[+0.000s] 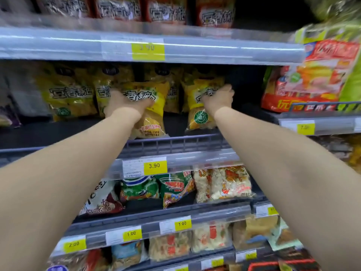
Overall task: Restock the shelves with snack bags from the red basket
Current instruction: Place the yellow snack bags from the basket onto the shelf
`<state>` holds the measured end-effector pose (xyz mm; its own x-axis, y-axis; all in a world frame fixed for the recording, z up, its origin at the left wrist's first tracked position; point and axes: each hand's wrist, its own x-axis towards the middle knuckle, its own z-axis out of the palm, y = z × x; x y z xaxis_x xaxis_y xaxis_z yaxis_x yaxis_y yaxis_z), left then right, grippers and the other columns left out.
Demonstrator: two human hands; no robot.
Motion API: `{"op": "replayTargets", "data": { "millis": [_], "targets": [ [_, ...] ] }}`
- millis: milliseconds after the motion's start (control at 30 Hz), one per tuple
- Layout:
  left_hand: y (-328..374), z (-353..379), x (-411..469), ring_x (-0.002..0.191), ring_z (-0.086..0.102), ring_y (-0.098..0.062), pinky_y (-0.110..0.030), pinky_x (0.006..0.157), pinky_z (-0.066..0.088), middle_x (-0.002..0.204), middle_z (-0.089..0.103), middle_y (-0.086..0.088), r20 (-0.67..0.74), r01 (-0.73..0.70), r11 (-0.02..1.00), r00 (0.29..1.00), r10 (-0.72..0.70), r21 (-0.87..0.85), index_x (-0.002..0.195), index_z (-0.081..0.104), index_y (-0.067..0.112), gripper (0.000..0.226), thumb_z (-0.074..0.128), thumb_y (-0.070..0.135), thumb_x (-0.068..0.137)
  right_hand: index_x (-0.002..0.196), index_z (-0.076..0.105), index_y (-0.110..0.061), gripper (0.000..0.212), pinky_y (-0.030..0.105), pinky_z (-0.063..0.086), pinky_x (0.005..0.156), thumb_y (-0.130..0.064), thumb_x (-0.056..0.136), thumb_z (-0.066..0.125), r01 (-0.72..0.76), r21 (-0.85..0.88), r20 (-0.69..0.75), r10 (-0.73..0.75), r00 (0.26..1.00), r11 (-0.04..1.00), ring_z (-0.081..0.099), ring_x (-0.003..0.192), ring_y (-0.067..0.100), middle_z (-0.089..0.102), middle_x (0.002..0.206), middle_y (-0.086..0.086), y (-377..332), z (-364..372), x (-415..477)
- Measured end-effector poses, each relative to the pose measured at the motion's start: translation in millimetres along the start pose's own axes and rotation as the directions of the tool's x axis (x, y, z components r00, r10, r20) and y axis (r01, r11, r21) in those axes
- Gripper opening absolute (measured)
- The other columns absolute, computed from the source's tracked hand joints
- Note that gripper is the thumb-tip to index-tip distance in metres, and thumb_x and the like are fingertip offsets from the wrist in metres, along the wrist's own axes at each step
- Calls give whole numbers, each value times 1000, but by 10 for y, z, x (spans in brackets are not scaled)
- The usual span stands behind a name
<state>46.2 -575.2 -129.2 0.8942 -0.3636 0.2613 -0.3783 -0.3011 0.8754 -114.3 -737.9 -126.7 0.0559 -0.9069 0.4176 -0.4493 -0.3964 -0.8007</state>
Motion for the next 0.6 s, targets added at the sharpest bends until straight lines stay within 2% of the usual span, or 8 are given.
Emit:
{"op": "replayTargets", "data": {
  "millis": [67, 167, 300, 433, 500, 533, 600],
  "targets": [
    [-33, 57, 53, 122, 49, -34, -32, 88, 41, 134, 52, -12, 15, -9, 1000, 1000, 9, -13, 135, 36, 8, 102, 82, 57, 58, 134, 29, -2, 74, 43, 34, 106, -30, 81, 72, 36, 8, -31, -35, 999, 999, 37, 129, 30, 33, 140, 16, -10, 48, 160],
    [-44, 115, 87, 119, 51, -34, -34, 91, 43, 131, 53, -13, 41, -22, 999, 999, 23, -23, 133, 38, 7, 100, 83, 55, 57, 143, 20, 2, 78, 40, 26, 109, -28, 86, 65, 85, -99, 5, -85, 996, 991, 28, 136, 31, 26, 147, 17, 25, 129, 356],
    [-50, 172, 97, 122, 49, -34, -39, 95, 46, 133, 51, -14, 29, -52, 998, 998, 52, -22, 132, 39, 5, 99, 82, 56, 60, 140, 27, 2, 72, 44, 30, 106, -23, 85, 65, 143, -62, -9, -144, 990, 988, 33, 131, 36, 31, 144, 22, 149, 282, 451],
    [-50, 206, 52, 123, 48, -35, -39, 93, 44, 135, 49, -14, 7, -77, 997, 997, 77, -3, 134, 36, 5, 101, 82, 55, 60, 143, 18, -4, 98, 45, 26, 111, -56, 77, 68, 0, -255, 80, 21, 997, 967, 27, 137, 27, 27, 146, 13, 103, 258, 439],
    [-30, 205, 14, 122, 48, -35, -38, 90, 43, 135, 49, -14, 8, -66, 998, 998, 66, -18, 135, 34, 6, 102, 83, 55, 60, 144, 19, -4, 103, 50, 19, 112, -68, 75, 60, 11, -335, 129, 34, 991, 942, 21, 140, 29, 24, 147, 14, 137, 167, 343],
    [-13, 199, -6, 121, 49, -35, -38, 88, 44, 134, 50, -14, 11, -60, 998, 998, 60, -34, 134, 34, 6, 102, 83, 56, 59, 145, 19, -3, 104, 51, 17, 112, -71, 76, 56, 30, -386, 144, 28, 989, 922, 18, 140, 31, 21, 149, 16, 156, 112, 277],
    [22, 177, -50, 120, 50, -35, -36, 86, 44, 133, 51, -13, 8, -50, 996, 999, 51, -72, 134, 34, 7, 103, 83, 57, 58, 145, 22, -3, 97, 46, 24, 109, -68, 80, 54, 64, -419, 139, -6, 990, 906, 22, 139, 34, 21, 149, 19, 122, -2, 131]
  ]
}}
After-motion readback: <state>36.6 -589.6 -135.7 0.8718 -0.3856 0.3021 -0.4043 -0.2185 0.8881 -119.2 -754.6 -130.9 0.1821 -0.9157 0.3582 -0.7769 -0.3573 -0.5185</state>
